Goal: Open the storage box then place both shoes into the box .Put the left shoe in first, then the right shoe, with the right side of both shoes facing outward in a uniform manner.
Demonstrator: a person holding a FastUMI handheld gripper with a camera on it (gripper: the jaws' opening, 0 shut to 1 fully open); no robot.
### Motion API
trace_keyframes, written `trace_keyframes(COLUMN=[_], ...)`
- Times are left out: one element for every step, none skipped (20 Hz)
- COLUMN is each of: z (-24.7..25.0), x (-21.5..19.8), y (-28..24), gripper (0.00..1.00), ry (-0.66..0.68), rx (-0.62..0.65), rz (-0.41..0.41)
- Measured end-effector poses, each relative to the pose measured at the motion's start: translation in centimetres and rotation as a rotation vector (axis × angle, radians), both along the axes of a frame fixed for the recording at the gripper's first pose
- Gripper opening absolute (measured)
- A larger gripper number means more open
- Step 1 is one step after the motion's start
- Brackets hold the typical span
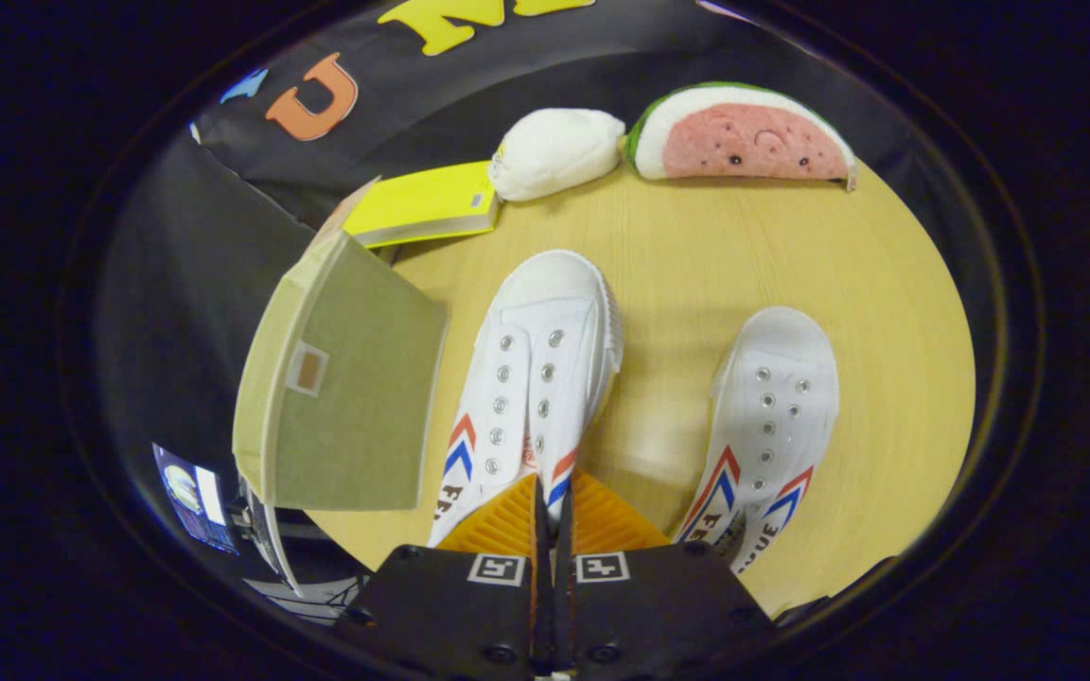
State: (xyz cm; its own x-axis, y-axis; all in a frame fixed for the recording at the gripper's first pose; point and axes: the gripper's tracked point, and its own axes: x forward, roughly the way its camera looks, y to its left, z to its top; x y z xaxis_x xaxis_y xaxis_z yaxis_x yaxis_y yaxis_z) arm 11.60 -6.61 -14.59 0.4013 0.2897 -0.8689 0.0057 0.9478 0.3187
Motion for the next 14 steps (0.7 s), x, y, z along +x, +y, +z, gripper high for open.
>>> trace_keyframes(z=[1.8, 3.5, 5.3, 6.9, 8.4, 9.5, 10.4, 11.0, 11.5, 11.8, 11.9, 11.7, 11.2, 10.4], x=[0.0, 0.1, 0.1, 0.2, 0.4, 0.6, 0.7, 0.8, 1.0, 1.5, 2.0, 2.5, 2.8, 3.0], y=[0.6, 1.3, 2.2, 3.5, 4.8, 6.1, 7.5, 9.0, 10.6, 12.2, 14.1, 15.9, 17.5, 19.0], gripper=[0.06, 0.06, 0.06, 0.06, 0.06, 0.06, 0.06, 0.06, 0.06, 0.06, 0.06, 0.06, 0.06, 0.06], ry=[-0.027, -0.052, -0.071, -0.088, -0.104, -0.115, -0.12, -0.119, -0.116, -0.123, -0.129, -0.133, -0.124, -0.105], rx=[0.003, 0.002, 0.008, 0.023, 0.035, 0.041, 0.046, 0.048, 0.048, 0.05, 0.055, 0.057, 0.059, 0.06], rz=[0.003, 0.006, 0.006, 0.006, 0.011, 0.018, 0.02, 0.024, 0.028, 0.035, 0.037, 0.047, 0.058, 0.068])
